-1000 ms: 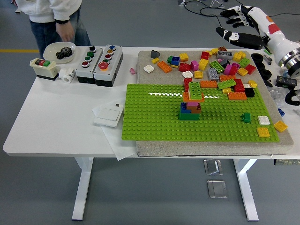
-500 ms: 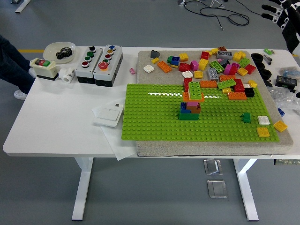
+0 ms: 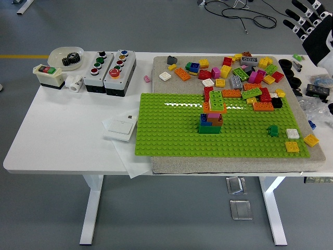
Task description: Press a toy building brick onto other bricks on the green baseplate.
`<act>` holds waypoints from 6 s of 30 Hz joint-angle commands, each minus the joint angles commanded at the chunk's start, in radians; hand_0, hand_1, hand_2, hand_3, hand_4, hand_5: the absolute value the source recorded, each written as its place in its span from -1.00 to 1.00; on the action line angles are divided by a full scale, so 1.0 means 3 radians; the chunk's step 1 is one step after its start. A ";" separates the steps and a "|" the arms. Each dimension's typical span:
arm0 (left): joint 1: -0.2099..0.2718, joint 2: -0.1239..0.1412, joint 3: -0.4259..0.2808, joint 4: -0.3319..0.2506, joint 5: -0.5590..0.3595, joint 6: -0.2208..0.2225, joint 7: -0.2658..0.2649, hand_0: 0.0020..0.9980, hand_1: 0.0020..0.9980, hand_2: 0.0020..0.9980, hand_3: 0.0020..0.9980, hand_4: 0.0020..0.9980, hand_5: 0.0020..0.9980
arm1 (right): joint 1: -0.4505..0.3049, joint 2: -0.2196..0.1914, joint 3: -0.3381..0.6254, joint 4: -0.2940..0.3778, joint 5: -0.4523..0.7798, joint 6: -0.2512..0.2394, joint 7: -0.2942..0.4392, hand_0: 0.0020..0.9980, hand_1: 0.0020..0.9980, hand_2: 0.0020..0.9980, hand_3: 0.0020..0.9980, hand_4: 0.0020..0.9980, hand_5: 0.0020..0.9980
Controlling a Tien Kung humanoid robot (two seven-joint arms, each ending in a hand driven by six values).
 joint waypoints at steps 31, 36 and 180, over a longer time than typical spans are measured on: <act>-0.0106 0.0003 -0.0014 0.0000 0.0013 -0.0009 -0.0022 0.77 0.69 0.68 0.28 0.44 0.29 | 0.0000 -0.0126 -0.0053 0.0134 -0.0117 0.0188 -0.0172 0.93 0.76 0.92 0.96 1.00 1.00; -0.0107 0.0002 -0.0024 0.0000 0.0030 -0.0007 -0.0021 0.77 0.69 0.68 0.28 0.44 0.29 | -0.0007 -0.0138 -0.0048 0.0141 -0.0128 0.0177 -0.0173 0.93 0.75 0.90 0.96 1.00 1.00; -0.0020 -0.0001 -0.0092 0.0000 0.0125 -0.0006 0.0006 0.75 0.68 0.66 0.27 0.43 0.28 | -0.0014 -0.0303 -0.0814 0.0317 -0.4044 0.0520 0.0253 0.75 0.72 0.81 0.91 1.00 0.05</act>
